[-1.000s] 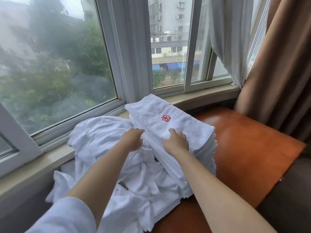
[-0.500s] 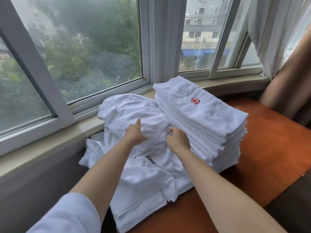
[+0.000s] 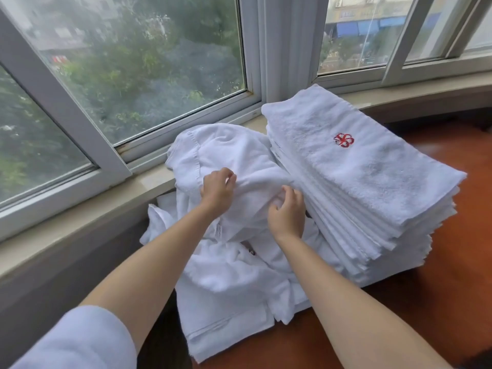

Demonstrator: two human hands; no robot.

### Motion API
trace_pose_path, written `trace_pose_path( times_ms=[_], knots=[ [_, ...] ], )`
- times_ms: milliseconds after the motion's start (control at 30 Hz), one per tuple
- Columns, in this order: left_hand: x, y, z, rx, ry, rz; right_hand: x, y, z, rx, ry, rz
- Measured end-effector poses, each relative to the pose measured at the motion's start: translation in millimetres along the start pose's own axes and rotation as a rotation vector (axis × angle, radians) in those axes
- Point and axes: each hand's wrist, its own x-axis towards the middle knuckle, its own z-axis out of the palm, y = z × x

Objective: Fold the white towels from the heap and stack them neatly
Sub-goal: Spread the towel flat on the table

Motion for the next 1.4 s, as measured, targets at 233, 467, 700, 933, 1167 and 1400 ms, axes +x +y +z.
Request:
trace_pose_path(
  times_ms=[233, 467, 700, 933, 1167, 1400],
  knots=[
    [-34.6, 15.2, -38.7, -0.06, -0.014, 0.132, -0.8, -28.2, -10.7, -0.406, -0.406, -0.053],
    [-79.2, -34.3, -46.1, -0.012, -0.224, -0.012, -26.2, -11.1, 12.3, -0.709, -0.497, -0.111],
    [-78.5, -51.2, -42.5, -0.025, -0.171, 0.026, -29.7, -55.2, 2.1, -0.13, -0.149, -0.095],
    [-64.0, -23.2, -56.9, -0.085, -0.013, 0.077, -87.3, -156.4, -67.1, 0.523, -0.049, -0.363],
    [-85.4, 5.8, -87.7, -0.304, -0.029, 0.072, -126.4, -193.1, -85.1, 0.74, -0.017, -0.53],
    [-127.4, 20.7, -136.9, -0.956, -0.301, 0.024, -59.3, -91.2, -69.7, -0.159, -0.315, -0.073]
  ],
)
